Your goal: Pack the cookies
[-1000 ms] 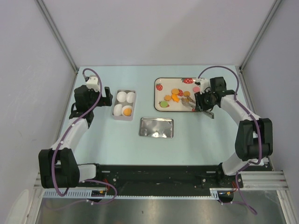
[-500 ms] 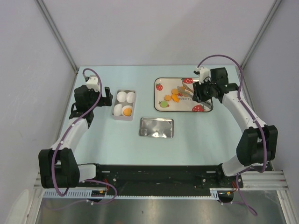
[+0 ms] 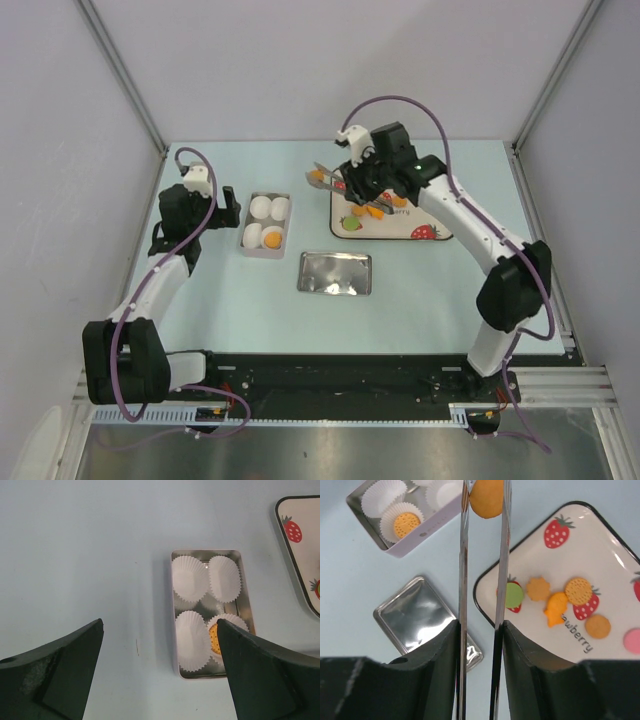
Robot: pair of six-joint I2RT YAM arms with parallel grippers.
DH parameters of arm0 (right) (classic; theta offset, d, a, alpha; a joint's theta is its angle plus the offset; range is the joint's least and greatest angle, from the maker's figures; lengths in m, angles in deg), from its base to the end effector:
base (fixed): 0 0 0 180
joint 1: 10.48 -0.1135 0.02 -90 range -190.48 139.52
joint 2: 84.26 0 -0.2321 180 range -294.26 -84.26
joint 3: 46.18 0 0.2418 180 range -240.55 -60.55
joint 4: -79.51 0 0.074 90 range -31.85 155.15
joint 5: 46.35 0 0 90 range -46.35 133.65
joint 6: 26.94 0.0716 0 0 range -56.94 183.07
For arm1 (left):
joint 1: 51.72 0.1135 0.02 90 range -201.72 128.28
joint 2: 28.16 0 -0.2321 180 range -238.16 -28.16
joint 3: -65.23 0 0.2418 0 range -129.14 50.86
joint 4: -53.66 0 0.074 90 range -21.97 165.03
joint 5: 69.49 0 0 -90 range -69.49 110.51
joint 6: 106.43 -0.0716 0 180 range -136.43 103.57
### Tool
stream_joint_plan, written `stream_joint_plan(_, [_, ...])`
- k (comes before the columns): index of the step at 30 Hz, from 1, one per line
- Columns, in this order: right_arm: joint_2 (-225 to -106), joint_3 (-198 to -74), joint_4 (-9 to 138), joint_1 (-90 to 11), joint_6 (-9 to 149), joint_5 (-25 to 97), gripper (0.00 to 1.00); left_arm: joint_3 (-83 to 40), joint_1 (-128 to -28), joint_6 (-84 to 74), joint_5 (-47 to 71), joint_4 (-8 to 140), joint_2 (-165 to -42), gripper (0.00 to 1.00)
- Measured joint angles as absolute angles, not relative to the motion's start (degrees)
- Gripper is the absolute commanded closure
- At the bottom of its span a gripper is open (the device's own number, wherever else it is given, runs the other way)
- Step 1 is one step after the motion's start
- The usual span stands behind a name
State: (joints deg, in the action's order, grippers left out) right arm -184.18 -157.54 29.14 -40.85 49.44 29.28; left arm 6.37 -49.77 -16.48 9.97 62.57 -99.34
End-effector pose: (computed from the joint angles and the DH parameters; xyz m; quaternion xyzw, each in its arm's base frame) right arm 0.3435 0.2219 0.3000 -0.3853 0.8099 0.1739 0.4067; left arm 0.3162 -0.0023 0.2293 0.0382 0.8225 -0.0660 0.5636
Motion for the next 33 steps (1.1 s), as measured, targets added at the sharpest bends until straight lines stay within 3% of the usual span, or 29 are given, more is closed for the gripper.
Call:
stream_joint_plan(17, [-198.23, -167.77, 28.74, -55.53, 49.55, 30.26, 0.59, 7.16, -45.24, -13.4, 16.09, 61.7, -98.23, 0.0])
stream_joint_plan(33, [-204.94, -169.93, 28.61, -59.03, 49.98, 29.17, 0.59, 7.16, -44.83, -13.34, 16.31, 61.7, -98.23, 0.0])
